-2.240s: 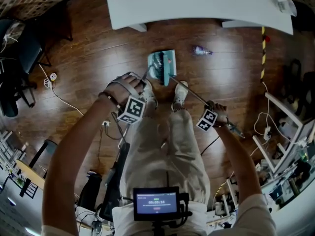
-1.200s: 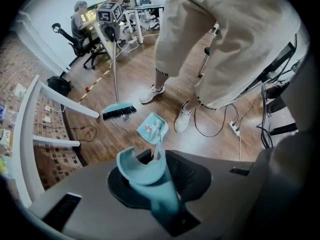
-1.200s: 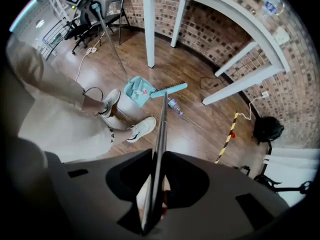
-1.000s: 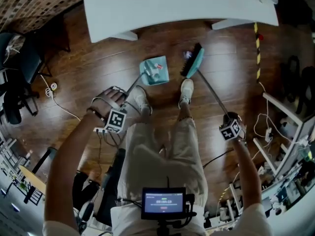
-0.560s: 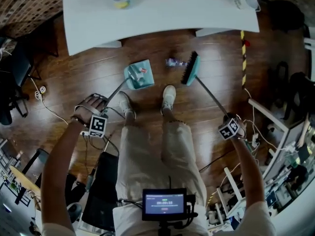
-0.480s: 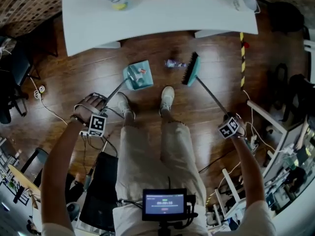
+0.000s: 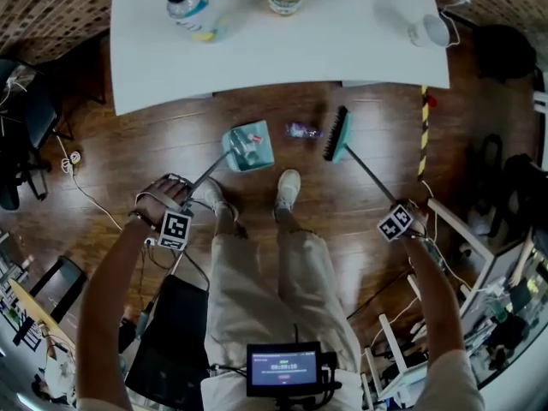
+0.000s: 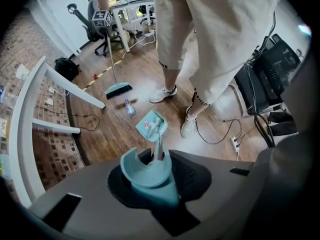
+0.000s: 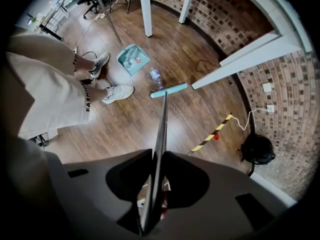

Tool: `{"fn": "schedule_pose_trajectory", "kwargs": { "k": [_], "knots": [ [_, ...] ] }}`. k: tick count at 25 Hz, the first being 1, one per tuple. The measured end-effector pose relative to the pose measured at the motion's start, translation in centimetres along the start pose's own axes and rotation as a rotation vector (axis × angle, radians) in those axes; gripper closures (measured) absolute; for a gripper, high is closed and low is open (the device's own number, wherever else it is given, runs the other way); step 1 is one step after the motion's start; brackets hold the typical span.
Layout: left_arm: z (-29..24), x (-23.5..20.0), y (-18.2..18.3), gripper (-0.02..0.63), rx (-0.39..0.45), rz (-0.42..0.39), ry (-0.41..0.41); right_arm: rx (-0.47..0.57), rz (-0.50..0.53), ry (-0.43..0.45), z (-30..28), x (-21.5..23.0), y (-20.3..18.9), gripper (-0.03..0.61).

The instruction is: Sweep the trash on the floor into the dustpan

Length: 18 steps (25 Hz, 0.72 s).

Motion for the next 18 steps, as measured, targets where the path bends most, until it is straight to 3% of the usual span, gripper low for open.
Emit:
{"fn": "schedule_pose_trajectory", "kwargs": {
  "k": [7, 14, 18],
  "knots": [
    [-0.4, -1.1, -0.6, 0.532, 0.002, 0.024, -0.021, 0.027, -0.008, -0.009, -1.6, 1.6, 2.3, 0.471],
    [-0.7, -2.1, -0.9, 0.532, -0.024, -0.022, -0.009, 0.001, 0.017, 0.007, -3.2, 1.5, 2.8, 0.471],
    [-0.3, -2.4, -0.6, 0.532, 0.024, 0.033, -0.032, -0.014, 0.025, 0.028, -4.3, 1.4, 3.6, 0.471]
  ]
}}
Point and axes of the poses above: the fingertips, and each gripper's own axes: z backward along the fingers, x to its right, y out of its top, the point moved 1 cm from there along z, backward along the fingers, and after that the axes turned 11 degrees about -x, right-handed, at the moved point
